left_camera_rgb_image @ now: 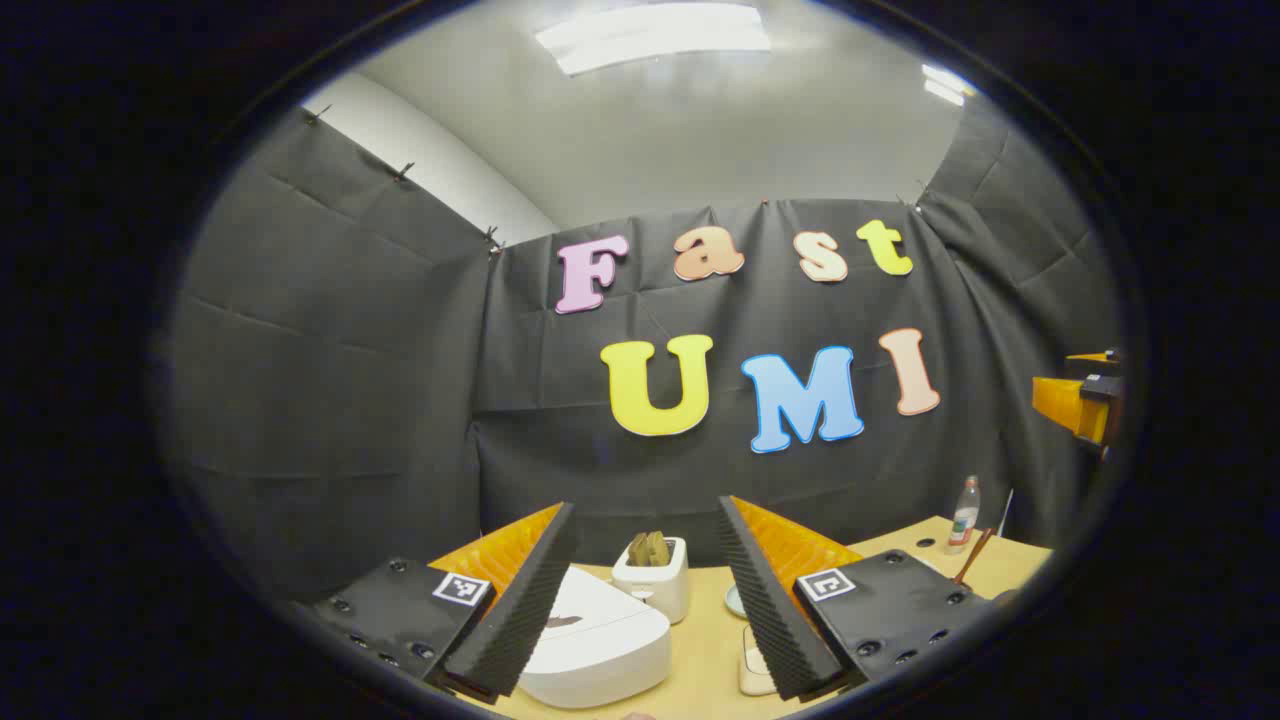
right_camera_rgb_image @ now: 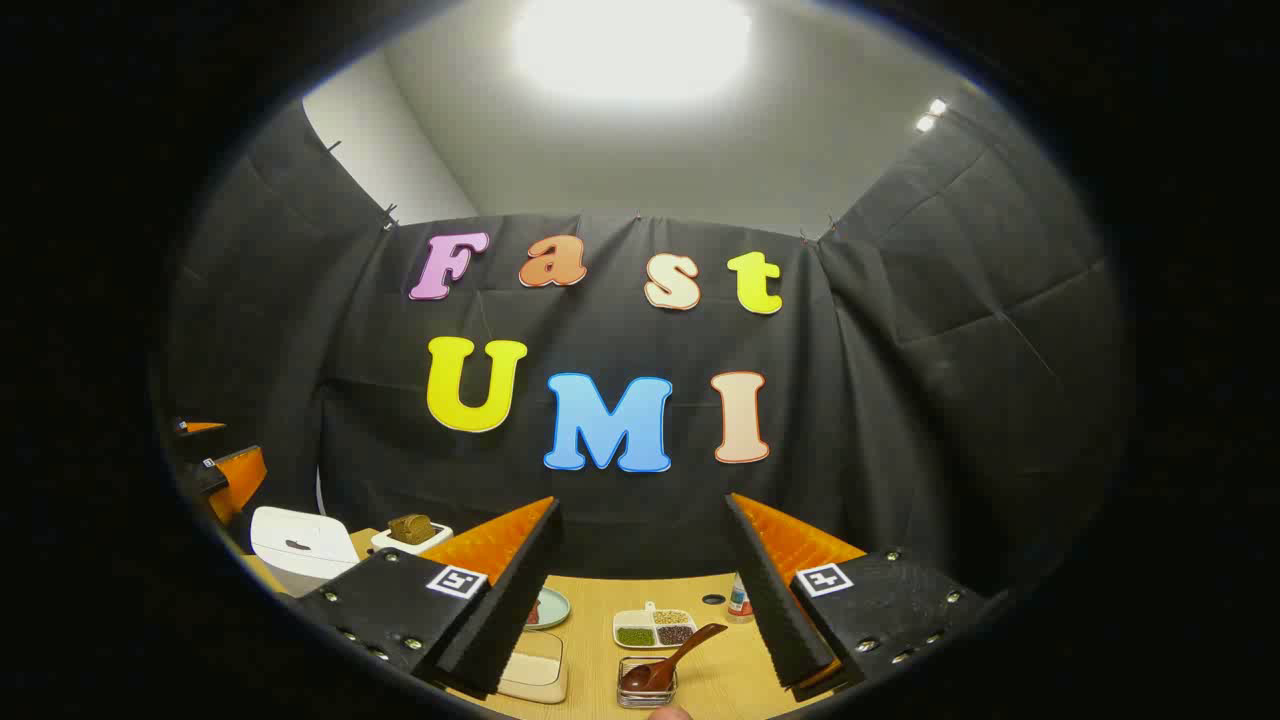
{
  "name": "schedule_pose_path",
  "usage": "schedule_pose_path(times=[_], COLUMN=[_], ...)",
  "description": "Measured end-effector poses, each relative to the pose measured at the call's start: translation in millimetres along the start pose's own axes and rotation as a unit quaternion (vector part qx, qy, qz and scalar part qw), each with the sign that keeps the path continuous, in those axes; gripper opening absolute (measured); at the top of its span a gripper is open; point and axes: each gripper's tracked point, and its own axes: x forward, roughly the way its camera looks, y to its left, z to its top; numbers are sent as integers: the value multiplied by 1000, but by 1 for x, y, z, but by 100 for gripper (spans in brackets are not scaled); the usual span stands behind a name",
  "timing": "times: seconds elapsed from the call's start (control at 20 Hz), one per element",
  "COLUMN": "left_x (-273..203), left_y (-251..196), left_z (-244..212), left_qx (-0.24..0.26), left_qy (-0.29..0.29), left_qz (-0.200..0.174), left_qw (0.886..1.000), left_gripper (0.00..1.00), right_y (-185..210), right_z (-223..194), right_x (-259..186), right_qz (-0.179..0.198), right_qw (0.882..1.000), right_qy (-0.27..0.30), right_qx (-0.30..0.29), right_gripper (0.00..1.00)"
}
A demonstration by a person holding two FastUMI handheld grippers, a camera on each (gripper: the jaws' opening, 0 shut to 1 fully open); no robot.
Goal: Close the left gripper, press the button to open the rice cooker; take a wooden spoon from the chopstick holder with the right hand, scoop a spoonful of rice and pour it into the rice cooker, then put the wooden spoon back into the chopstick holder.
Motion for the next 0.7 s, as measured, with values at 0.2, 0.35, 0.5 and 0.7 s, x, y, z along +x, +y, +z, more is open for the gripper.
schedule_pose_path(times=[0.2, 0.35, 0.5, 0.7], left_x=[0, 0, -3, -2], left_y=[0, 1, 1, 5], left_z=[0, 3, 3, 3], left_qx=[0, 2, 6, 7], left_qy=[1, 0, -2, -1], left_qz=[3, 5, 9, 14], left_qw=[1000, 1000, 1000, 1000], left_gripper=[99, 96, 99, 99], right_y=[-1, 0, 0, 3], right_z=[-2, -3, -5, -5], right_x=[1, 1, 4, 5], right_qz=[1, 4, 7, 12], right_qw=[1000, 1000, 1000, 1000], right_qy=[1, 3, 3, 1], right_qx=[-3, -1, 0, -1], right_gripper=[96, 96, 96, 96])
